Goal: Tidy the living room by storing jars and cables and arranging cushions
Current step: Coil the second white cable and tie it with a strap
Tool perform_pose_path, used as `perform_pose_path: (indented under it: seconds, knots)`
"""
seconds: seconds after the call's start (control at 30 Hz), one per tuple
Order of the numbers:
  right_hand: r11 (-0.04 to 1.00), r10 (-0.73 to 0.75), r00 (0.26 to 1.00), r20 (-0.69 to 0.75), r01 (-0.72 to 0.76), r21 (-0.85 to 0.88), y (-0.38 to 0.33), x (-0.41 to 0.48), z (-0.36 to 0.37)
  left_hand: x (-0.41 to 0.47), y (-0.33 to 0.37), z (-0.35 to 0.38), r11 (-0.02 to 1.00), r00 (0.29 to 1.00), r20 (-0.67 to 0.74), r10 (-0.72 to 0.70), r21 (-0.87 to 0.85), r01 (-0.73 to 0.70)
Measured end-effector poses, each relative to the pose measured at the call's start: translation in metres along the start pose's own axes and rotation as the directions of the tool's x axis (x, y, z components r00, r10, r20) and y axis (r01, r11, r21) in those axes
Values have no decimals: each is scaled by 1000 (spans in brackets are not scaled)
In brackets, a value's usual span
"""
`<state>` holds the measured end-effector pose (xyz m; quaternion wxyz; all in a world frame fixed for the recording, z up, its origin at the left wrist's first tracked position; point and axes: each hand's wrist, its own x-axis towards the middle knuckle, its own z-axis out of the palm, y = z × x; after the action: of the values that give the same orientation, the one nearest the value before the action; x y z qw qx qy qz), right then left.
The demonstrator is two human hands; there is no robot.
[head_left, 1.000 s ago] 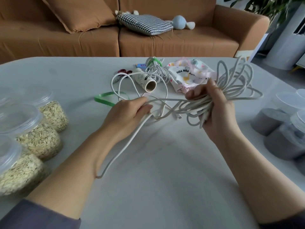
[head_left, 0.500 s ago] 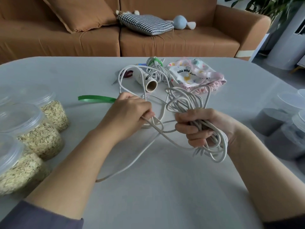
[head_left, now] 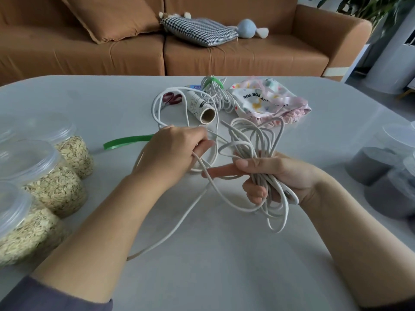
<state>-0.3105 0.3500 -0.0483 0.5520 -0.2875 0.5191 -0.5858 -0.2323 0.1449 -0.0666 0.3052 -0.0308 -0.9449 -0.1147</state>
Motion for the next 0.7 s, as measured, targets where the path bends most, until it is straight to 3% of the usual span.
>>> perform_pose_path:
  seconds: [0.13, 0.3, 0.43, 0.53, 0.6, 0.7]
  knots:
    - [999, -5, 999, 48, 3, 32, 0, 0, 2, -1, -6, 7, 999, 995, 87, 46, 0, -46]
    - [995, 6, 963, -268, 22, 98, -2, 1, -5, -4, -24, 7, 986, 982, 172, 83, 127, -106]
    - [996, -60, 907, -418, 84, 40, 0, 5, -9, -3, -22, -8, 988, 968, 201, 152, -55, -144]
    - [985, -158, 811, -563, 170, -31, 1, 8, -17, 0, -27, -11, 984, 973, 149, 177, -62, -169]
    - [972, -226, 719, -657, 211, -103, 1, 9, -19, 0, -30, -9, 982, 964, 187, 190, -36, -187]
    - [946, -301, 617, -727, 291, -144, -2, 7, -18, 1, -28, -15, 986, 976, 153, 156, -89, -144]
